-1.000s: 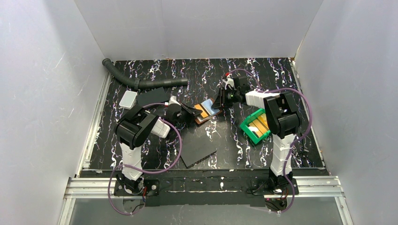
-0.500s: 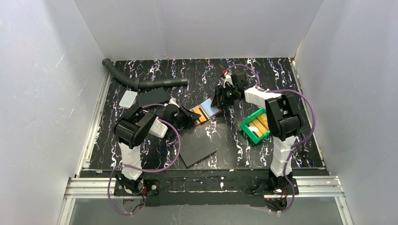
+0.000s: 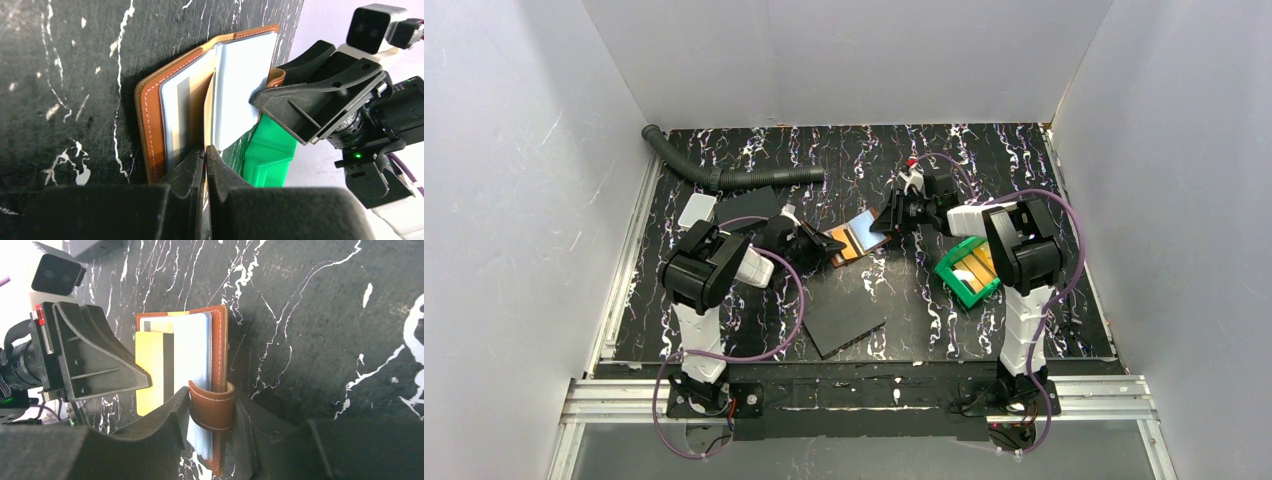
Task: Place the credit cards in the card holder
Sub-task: Insert the credit card into the card holder.
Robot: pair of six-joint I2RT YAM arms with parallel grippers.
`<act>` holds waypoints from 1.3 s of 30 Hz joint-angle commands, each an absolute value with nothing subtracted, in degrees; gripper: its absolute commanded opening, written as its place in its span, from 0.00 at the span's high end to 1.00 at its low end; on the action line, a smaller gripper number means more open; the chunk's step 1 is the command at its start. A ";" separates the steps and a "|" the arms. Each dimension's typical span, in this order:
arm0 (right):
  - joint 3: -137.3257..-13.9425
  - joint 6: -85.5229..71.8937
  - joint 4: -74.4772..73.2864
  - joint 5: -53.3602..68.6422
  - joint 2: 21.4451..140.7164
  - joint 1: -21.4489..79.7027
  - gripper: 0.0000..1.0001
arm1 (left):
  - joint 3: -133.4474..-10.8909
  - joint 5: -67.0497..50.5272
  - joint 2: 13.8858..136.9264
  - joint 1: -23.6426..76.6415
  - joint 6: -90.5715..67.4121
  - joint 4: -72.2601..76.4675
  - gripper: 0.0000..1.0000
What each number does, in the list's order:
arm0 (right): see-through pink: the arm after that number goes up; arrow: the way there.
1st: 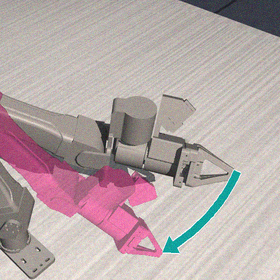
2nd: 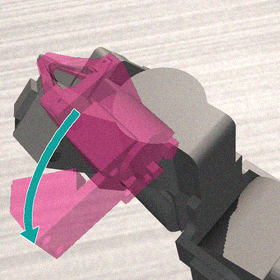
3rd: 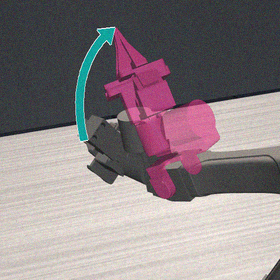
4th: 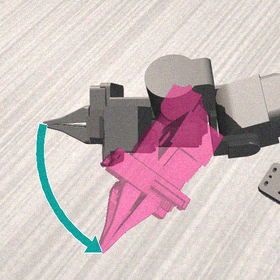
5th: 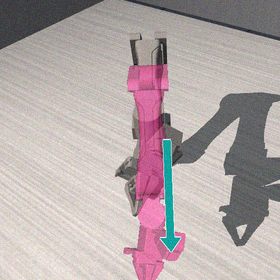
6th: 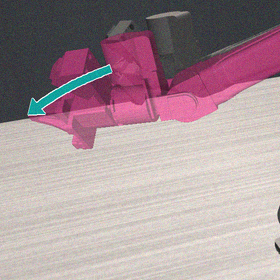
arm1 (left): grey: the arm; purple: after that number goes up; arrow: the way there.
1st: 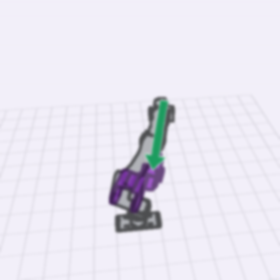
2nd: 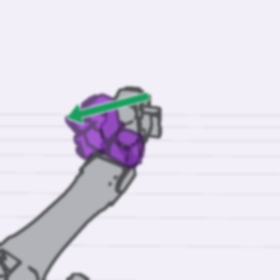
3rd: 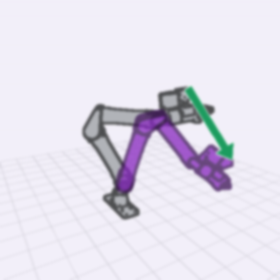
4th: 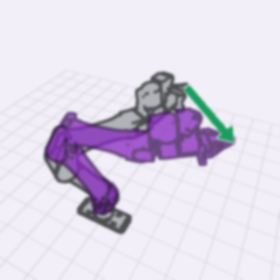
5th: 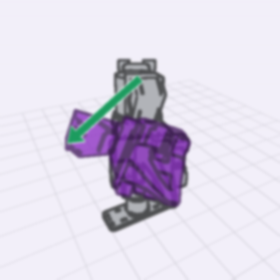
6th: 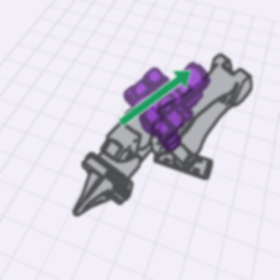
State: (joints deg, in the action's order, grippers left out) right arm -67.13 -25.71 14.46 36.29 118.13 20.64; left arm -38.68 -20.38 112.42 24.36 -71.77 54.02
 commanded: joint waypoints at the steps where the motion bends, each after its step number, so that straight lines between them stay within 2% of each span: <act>1: -63.77 -29.40 19.31 37.00 117.08 19.86 0.60 | -40.43 -22.59 111.58 23.51 -68.92 48.78 1.00; 5: -62.80 -32.31 21.70 37.71 118.34 18.59 0.78 | -42.30 -24.69 113.38 23.38 -68.88 48.87 1.00; 14: -63.14 -31.29 20.71 37.79 119.92 17.76 0.93 | -46.27 -30.31 117.60 22.55 -68.46 48.87 1.00; 24: -64.37 -30.46 19.95 38.75 121.43 17.75 0.95 | -48.15 -35.71 117.94 21.25 -67.23 47.90 1.00; 27: -64.69 -30.53 19.95 38.84 121.76 17.76 0.99 | -46.92 -34.94 115.99 21.10 -65.09 51.39 1.00; 39: -64.86 -30.93 20.31 39.67 121.93 17.75 0.99 | -48.65 -37.34 119.80 20.52 -69.60 57.04 1.00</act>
